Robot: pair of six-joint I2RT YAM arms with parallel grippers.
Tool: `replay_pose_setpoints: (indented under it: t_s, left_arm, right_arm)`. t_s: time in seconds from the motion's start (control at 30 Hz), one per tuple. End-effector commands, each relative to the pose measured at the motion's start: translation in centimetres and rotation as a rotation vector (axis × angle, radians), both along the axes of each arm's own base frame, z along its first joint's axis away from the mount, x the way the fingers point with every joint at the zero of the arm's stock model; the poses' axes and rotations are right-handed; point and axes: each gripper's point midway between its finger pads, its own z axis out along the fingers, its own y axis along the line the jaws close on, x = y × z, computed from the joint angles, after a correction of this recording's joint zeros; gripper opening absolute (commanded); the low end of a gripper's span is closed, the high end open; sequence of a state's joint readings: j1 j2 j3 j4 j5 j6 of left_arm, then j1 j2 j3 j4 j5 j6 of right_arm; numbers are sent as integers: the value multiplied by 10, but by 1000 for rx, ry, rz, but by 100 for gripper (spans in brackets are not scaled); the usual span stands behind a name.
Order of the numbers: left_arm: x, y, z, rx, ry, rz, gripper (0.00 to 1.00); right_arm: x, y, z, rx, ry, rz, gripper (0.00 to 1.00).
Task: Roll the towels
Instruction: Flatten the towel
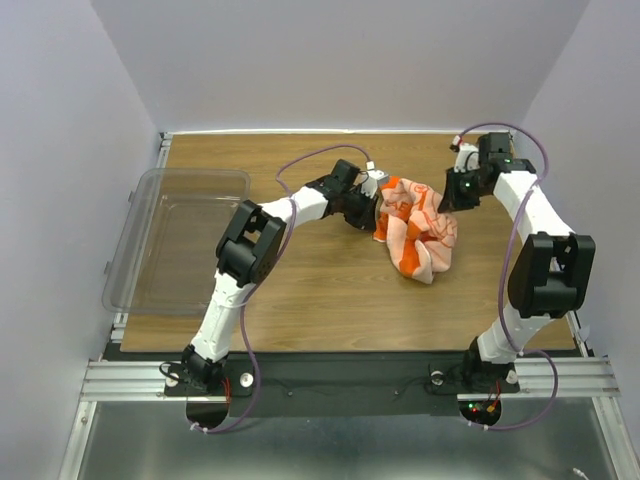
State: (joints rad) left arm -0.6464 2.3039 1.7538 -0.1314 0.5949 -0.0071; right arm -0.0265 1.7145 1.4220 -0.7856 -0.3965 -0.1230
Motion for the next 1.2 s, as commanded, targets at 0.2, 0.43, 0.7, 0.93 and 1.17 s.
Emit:
replay_pose_setpoints:
  t_s: [0.2, 0.43, 0.7, 0.93, 1.17]
  left_arm:
    - [-6, 16, 95, -69, -210, -36, 0]
    - [-13, 13, 92, -70, -186, -22, 55]
    - [-1, -27, 57, -90, -126, -81, 66]
    - [-28, -49, 77, -259, -93, -203, 67]
    - [-42, -74, 69, -304, -19, -251, 68]
  right_arm:
    - [21, -61, 39, -21, -109, -110, 0]
    - [13, -50, 25, 48, -65, -87, 1]
    - [10, -49, 21, 53, -50, -92, 1]
    - [14, -48, 17, 70, -32, -102, 1]
    - [16, -48, 19, 71, -36, -104, 1]
